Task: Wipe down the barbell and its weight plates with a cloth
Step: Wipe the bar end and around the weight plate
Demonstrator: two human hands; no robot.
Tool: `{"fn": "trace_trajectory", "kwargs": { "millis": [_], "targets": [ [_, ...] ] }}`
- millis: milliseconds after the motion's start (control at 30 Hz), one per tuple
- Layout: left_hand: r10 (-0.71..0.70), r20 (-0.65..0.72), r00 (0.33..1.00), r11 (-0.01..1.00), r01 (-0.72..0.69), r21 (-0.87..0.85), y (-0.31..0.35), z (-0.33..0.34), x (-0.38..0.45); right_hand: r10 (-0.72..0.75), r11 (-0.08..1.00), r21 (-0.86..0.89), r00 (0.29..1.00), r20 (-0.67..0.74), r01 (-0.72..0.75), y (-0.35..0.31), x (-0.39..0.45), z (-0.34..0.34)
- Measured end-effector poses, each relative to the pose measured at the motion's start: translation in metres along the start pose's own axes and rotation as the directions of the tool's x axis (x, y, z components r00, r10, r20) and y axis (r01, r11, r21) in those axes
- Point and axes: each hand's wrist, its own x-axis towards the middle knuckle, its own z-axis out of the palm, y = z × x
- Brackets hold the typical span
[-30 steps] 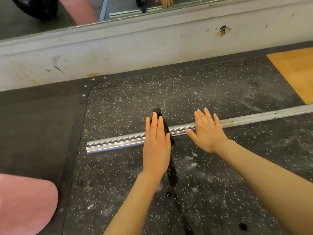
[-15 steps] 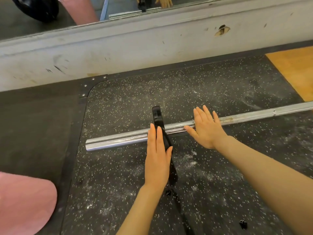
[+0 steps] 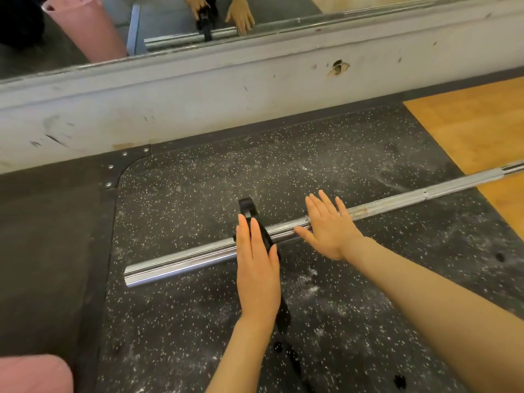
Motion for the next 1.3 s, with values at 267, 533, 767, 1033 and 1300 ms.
{"fn": "trace_trajectory", "kwargs": {
  "millis": [267,533,767,1033,1300],
  "targets": [
    [0.004,0.004,1.0,1.0,-0.004,-0.003,-0.003,-0.002,-0.002,-0.033,0.999,0.022,0.999,-0.032,0.033,0.003,0.001,0.007],
    [-0.045,-0.064,0.997,0.998,0.047,0.034,0.001,0.002,-0.007,-0.238,0.968,0.052,0.963,-0.126,0.246,0.027,-0.001,0.01],
    [-0.19,-0.131,0.973,0.957,0.213,0.196,0.013,0.006,-0.008,-0.286,0.956,0.003,0.94,-0.186,0.292,0.105,-0.006,0.009],
    [-0.31,-0.163,0.937,0.879,0.348,0.328,0.058,-0.022,-0.005,-0.384,0.923,-0.012,0.919,-0.092,0.384,0.141,-0.011,0.018],
    [-0.232,-0.117,0.966,0.9,0.259,0.35,0.1,-0.06,-0.016,-0.412,0.911,-0.049,0.909,-0.057,0.41,0.142,-0.013,0.018]
  ]
}}
